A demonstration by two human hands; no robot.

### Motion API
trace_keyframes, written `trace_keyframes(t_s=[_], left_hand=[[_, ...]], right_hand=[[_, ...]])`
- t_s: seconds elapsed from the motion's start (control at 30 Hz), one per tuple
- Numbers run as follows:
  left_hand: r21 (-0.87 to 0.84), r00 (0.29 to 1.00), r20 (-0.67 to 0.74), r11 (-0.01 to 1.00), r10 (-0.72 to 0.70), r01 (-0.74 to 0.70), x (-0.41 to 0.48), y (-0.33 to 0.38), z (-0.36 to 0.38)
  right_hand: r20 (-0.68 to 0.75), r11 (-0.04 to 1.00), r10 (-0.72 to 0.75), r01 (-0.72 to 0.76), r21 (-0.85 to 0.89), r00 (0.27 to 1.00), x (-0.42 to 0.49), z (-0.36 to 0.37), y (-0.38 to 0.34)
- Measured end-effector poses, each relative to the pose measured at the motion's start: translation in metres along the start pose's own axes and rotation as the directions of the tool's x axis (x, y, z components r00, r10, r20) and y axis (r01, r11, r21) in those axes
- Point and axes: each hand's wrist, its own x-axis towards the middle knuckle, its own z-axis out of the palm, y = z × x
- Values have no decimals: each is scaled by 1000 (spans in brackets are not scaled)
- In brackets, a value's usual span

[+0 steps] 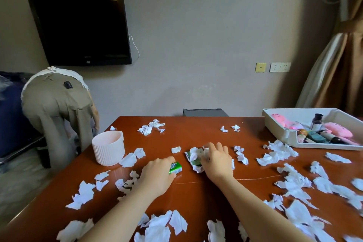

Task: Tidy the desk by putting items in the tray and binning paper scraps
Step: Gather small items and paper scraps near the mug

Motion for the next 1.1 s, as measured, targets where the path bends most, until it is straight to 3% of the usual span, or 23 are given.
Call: trace_keyframes(t_s=[0.1,0.2,0.33,0.43,0.7,0.93,1.1], left_hand=[[13,1000,14,1000,-4,4,-1,2,-2],[98,999,47,995,-14,9,8,5,-7],[115,995,96,993,-18,7,30,5,-12],[11,988,156,1000,-20,18,44,-1,-13],[-300,985,130,943,-110,145,63,-21,-21],[-430,986,115,888,-123,161,48,-24,-29],[-533,984,156,833,-81,153,35,-15,-47]], right_hand=[[80,997,-75,74,12,994,8,-5,-1],[264,989,-147,145,29,953,23,-16,-8],[510,983,-53,134,-124,858,51,-19,-13],[582,971,-7,143,-189,813,64,-21,-15],[617,972,-7,150,-179,787,69,-23,-17],[500,998,10,20,-55,866,60,-33,-17],[469,999,-48,44,19,882,54,-60,-17]])
